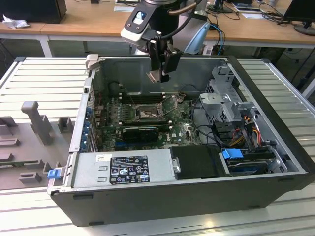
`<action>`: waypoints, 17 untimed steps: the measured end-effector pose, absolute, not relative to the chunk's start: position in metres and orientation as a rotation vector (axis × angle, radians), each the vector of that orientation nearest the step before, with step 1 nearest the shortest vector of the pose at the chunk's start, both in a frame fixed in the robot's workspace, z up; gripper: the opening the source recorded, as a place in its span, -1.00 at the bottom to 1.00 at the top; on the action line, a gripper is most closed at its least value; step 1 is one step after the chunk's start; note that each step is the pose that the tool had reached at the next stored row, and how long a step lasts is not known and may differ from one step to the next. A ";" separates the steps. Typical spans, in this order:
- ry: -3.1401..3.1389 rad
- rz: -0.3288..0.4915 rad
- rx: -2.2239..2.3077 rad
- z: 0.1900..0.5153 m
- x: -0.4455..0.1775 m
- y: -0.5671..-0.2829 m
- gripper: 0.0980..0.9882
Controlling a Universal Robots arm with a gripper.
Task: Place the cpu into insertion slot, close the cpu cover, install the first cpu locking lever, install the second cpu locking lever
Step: 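Place the cpu into insertion slot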
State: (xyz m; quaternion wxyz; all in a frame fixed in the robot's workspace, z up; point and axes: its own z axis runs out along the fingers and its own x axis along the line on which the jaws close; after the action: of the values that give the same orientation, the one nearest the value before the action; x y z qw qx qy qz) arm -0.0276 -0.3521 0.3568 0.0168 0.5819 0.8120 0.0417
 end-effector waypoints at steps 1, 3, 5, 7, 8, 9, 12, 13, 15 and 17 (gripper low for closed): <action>2.524 0.129 1.810 0.355 -0.028 -0.352 -0.02; 2.525 0.127 1.811 0.351 -0.027 -0.352 -0.02; 2.525 0.126 1.812 0.349 -0.027 -0.352 -0.02; 2.525 0.126 1.814 0.347 -0.027 -0.352 -0.02; 2.525 0.125 1.815 0.347 -0.027 -0.352 -0.02; 2.525 0.125 1.816 0.346 -0.027 -0.352 -0.02; 2.516 0.123 1.829 0.344 -0.027 -0.352 -0.02; 2.504 0.123 1.844 0.344 -0.027 -0.352 -0.02; 2.474 0.122 1.883 0.343 -0.027 -0.352 -0.02; 2.423 0.121 1.945 0.342 -0.027 -0.352 -0.02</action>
State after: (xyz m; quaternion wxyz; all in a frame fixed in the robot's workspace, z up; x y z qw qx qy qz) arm -0.0275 -0.3521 0.3423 0.0163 0.6254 0.7792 0.0389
